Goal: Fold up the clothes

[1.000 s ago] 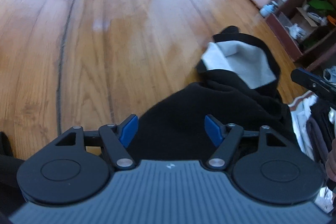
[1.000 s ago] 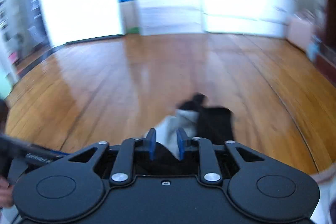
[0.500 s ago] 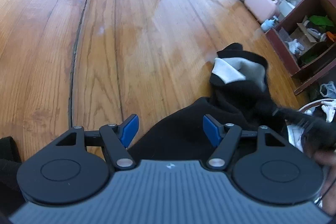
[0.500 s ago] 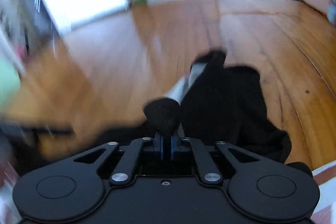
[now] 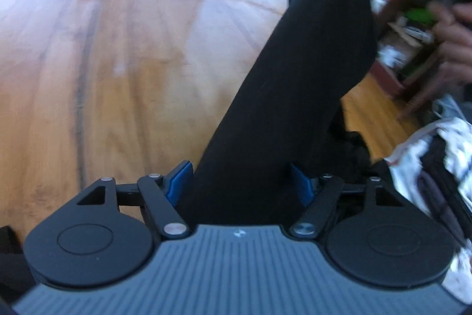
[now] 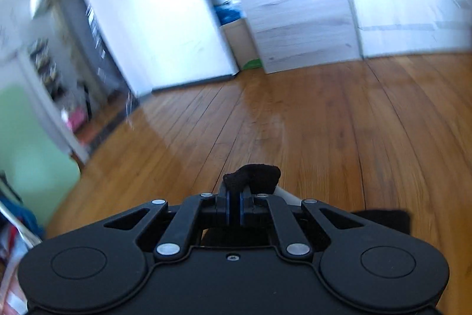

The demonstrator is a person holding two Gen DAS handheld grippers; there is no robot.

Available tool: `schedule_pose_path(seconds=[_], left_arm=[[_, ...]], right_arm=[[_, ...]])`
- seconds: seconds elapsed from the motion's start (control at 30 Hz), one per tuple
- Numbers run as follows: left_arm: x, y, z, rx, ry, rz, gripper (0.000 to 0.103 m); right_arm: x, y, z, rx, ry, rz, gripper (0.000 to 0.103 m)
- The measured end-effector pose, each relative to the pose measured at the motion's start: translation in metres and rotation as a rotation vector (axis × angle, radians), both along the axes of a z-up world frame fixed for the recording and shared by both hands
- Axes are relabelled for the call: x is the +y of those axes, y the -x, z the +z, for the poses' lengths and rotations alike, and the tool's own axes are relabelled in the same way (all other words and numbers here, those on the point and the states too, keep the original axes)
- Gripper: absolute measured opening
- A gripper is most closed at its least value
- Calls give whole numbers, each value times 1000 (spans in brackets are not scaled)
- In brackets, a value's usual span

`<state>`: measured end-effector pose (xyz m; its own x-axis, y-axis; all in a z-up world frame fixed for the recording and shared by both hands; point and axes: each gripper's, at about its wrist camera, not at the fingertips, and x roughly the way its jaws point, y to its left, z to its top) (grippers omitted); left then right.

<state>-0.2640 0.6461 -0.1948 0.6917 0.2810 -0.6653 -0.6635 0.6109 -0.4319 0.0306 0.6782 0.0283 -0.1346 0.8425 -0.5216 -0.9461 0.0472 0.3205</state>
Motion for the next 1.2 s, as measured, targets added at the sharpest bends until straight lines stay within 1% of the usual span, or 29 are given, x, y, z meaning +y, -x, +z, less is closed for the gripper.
schedule_pose_path(seconds=[0.03, 0.07, 0.1, 0.13, 0.17, 0.23, 0.27, 0.3, 0.33, 0.37, 0.4, 0.43, 0.5, 0.53, 0.57, 0.6, 0.67, 0.77, 0.83, 0.87, 0.9, 0.93, 1.0, 1.03, 1.07, 1.1, 1.13, 1.17, 1.2], left_arm=[[4, 3, -2, 11, 2, 38, 33], [9, 8, 1, 45, 19, 83, 3], [15, 13, 5, 76, 36, 131, 4], [20, 25, 14, 72, 39, 196, 4], [24, 38, 21, 36, 28, 239, 4], [38, 66, 24, 12, 27, 346, 6], [46, 78, 15, 28, 58, 418, 10], [54, 91, 6, 47, 91, 490, 13], [61, 101, -9, 92, 142, 562, 27], [67, 110, -24, 154, 194, 629, 33], [68, 116, -29, 174, 183, 656, 30], [69, 121, -34, 191, 172, 681, 34], [71, 122, -29, 199, 175, 680, 34], [72, 123, -27, 202, 176, 679, 38], [72, 122, -26, 186, 169, 676, 43], [71, 120, -25, 172, 164, 672, 44], [72, 114, -30, 170, 174, 652, 44], [75, 107, -38, 184, 178, 634, 44], [74, 101, -40, 200, 173, 620, 44], [74, 98, -40, 202, 171, 611, 44], [78, 99, -38, 164, 185, 607, 46], [82, 100, -36, 126, 198, 603, 52], [86, 104, -36, 33, 225, 595, 53], [87, 106, -36, -18, 237, 590, 53], [88, 104, -36, -28, 228, 570, 51], [88, 101, -35, -14, 206, 546, 50], [89, 95, -35, -4, 183, 518, 49], [89, 91, -35, 4, 161, 490, 45], [85, 88, -34, -24, 146, 462, 43]], right_arm=[[9, 4, 5, -33, 2, 11, 8], [18, 7, 11, -58, 4, 20, 8], [29, 11, 14, -80, 6, 30, 8], [42, 16, 14, -97, 7, 40, 8], [55, 23, 14, -113, 1, 47, 8], [85, 39, 11, -130, -15, 74, 8], [99, 48, 8, -124, -16, 89, 9], [107, 55, 3, -99, -7, 83, 17], [110, 59, -3, -71, 3, 47, 34], [114, 64, -10, -43, 13, 12, 48], [112, 65, -17, -10, 17, -34, 52], [102, 61, -26, 36, 19, -83, 54], [78, 45, -47, 151, 44, -141, 54], [61, 35, -59, 195, 57, -174, 54], [43, 26, -71, 218, 76, -207, 54], [24, 17, -81, 225, 95, -236, 54], [-12, 0, -101, 209, 158, -272, 54], [-57, -14, -123, 141, 236, -293, 55], [-84, -21, -136, 91, 272, -300, 59], [-90, -25, -144, 71, 300, -305, 59], [-87, -29, -151, 56, 344, -315, 59], [-83, -33, -157, 52, 373, -318, 60], [-72, -39, -167, 86, 385, -290, 60], [-67, -39, -172, 118, 395, -254, 60], [-63, -35, -176, 127, 398, -219, 61], [-61, -28, -176, 88, 393, -200, 61], [-58, -17, -176, 10, 404, -184, 55], [-56, -4, -176, -90, 412, -164, 12], [-55, 8, -175, -180, 406, -142, 7]])
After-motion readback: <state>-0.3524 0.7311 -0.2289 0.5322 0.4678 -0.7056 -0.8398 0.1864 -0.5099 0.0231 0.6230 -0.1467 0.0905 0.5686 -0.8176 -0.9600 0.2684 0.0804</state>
